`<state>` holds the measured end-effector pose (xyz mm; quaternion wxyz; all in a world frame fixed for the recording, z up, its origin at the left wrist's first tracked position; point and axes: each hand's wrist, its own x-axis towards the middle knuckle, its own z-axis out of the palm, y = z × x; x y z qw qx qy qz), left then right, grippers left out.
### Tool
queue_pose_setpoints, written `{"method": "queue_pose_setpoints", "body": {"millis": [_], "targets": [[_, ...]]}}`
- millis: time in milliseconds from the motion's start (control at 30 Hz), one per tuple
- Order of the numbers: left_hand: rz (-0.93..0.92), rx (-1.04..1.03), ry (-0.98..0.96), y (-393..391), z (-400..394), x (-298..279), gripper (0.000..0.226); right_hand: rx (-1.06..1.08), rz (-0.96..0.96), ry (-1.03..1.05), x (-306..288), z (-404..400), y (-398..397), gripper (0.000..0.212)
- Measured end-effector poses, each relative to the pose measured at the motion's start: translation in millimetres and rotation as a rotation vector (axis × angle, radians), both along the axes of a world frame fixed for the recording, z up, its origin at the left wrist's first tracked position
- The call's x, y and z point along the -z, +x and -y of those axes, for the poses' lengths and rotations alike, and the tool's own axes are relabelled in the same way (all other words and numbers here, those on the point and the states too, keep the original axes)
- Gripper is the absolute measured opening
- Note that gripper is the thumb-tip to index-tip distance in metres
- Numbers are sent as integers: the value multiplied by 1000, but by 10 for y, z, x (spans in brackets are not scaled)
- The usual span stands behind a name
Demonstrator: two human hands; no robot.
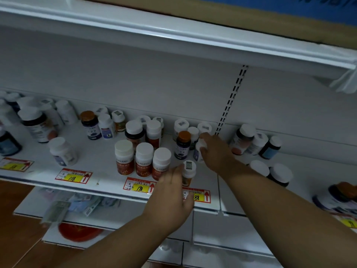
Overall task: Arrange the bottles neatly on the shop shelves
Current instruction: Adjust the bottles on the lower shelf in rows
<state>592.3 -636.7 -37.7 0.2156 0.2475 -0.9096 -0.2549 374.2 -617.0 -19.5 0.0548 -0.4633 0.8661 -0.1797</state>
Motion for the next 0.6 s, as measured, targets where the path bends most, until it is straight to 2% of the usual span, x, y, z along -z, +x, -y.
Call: {"method": "queue_pose_setpoints", "body": {"millis": [133,300,434,500,600], "targets": [[-8,56,20,97,0,-40,69,59,77,-82,40,35,22,36],[-64,45,50,231,61,-106,67,220,281,-524,-132,-253,315,26],[-102,-11,185,359,54,-216,70,190,497,-845,-479,-343,753,16],[-154,-32,246,457,6,-307,68,160,651,-893,-615,-317,979,10],[-245,-96,354,606,-72,-361,64,86,840,-773,-701,-251,1234,15]]}}
